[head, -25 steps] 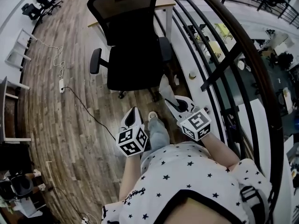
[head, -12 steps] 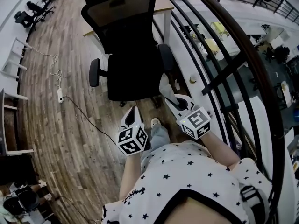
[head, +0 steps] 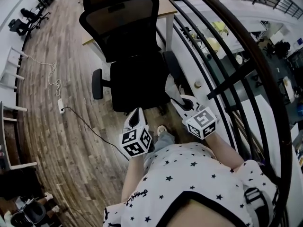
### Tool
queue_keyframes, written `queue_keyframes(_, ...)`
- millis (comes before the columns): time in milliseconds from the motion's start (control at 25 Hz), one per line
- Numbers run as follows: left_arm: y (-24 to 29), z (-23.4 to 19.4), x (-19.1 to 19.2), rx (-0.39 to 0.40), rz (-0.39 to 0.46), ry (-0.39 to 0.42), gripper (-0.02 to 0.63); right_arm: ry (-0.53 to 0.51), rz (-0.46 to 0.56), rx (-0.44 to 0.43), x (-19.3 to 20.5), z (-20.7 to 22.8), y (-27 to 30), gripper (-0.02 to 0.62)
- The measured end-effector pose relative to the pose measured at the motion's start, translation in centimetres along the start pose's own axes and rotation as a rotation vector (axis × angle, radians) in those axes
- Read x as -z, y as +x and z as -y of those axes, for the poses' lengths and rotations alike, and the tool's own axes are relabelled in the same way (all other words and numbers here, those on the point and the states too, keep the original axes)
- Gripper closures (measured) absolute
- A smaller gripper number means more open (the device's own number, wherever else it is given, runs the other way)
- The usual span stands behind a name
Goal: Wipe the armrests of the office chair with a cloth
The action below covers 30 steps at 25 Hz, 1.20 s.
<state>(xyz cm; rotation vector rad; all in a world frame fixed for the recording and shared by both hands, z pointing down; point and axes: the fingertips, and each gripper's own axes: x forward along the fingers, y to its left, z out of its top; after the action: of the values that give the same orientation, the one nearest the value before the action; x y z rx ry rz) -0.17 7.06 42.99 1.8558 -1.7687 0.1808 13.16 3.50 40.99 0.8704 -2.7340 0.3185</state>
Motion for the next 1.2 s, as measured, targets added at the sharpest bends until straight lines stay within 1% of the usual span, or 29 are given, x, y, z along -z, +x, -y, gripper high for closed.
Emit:
queue_keyframes(280,3.4,-1.7,-2.1,0.049,-0.007,0.022,0.603,0.016,-0.015,0.056,-0.6,1.9,2.9,0.566)
queue_keyframes(440,5.2,-2.0,-3.0,0.073,-0.012,0.038,0.603,-0.023,-0.001,0.084,-1.3,3.1,4.2,0.566)
queue_keyframes(600,6.6,-2.2,-3.4,0.086,-0.027,0.042,0.603,-0.030,-0.001,0.090,-1.6,4.2,5.2,0.566)
queue_keyframes(840,8.5,-2.3,-3.8,0.083,-0.053,0.044,0.603,-0.059,-0.027,0.116,-1.6,6.9,6.5,0.565)
queue_keyframes(960,9.6,-1.8,-3.9,0.080,-0.069,0.051,0.603,-0.057,-0.045,0.128,-1.3,8.7,7.0,0.565)
queue_keyframes(1200,12.4,-0.8,-4.4,0.044,-0.083,0.033,0.603,-0.025,-0.079,0.099,-0.5,12.7,8.0,0.565)
